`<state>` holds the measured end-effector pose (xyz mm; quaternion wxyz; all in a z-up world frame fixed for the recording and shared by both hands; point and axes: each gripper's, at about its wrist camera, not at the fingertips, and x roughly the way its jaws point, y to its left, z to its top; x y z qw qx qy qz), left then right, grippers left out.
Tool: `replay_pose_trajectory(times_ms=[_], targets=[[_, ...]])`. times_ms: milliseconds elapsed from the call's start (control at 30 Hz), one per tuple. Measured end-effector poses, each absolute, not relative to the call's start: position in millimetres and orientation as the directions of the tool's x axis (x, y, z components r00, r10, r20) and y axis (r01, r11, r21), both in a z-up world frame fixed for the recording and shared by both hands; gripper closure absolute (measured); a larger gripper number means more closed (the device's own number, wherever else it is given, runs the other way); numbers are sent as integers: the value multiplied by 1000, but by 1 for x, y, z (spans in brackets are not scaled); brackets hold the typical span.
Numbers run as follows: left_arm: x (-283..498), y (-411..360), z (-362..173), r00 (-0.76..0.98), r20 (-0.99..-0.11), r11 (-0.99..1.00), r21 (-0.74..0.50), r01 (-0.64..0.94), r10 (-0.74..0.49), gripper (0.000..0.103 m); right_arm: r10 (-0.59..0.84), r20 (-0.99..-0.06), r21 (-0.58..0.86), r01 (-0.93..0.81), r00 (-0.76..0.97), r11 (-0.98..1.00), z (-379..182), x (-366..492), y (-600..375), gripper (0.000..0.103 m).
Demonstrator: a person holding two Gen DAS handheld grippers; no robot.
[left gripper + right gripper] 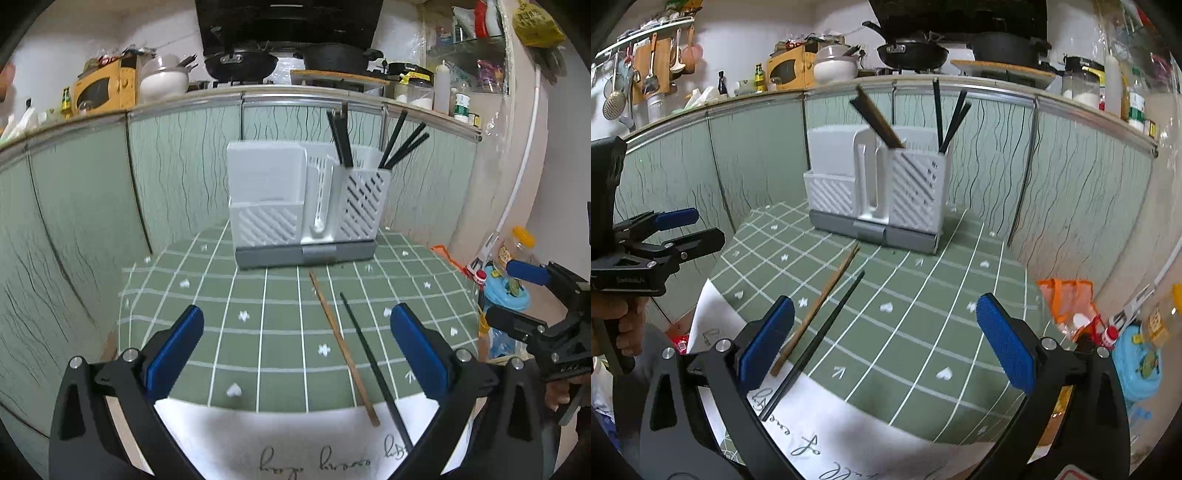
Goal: Organize utensils
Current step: 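Withdraw both open tools back toward the last two chopsticks on the mat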
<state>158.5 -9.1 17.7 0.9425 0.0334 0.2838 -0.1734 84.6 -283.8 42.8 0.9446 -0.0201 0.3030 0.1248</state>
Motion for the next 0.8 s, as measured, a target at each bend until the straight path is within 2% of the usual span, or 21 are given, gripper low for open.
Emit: replay_pose_trajectory(times_ms=[367,800], targets=[[150,1,-35,756,-596,952,-49,301,-270,4,216,-607,29,-251,764,968,-5,68,-263,9],[143,2,-40,754,-602,952,-37,302,-263,4,202,-624,43,-225,755,973,-26,61,-249,9]])
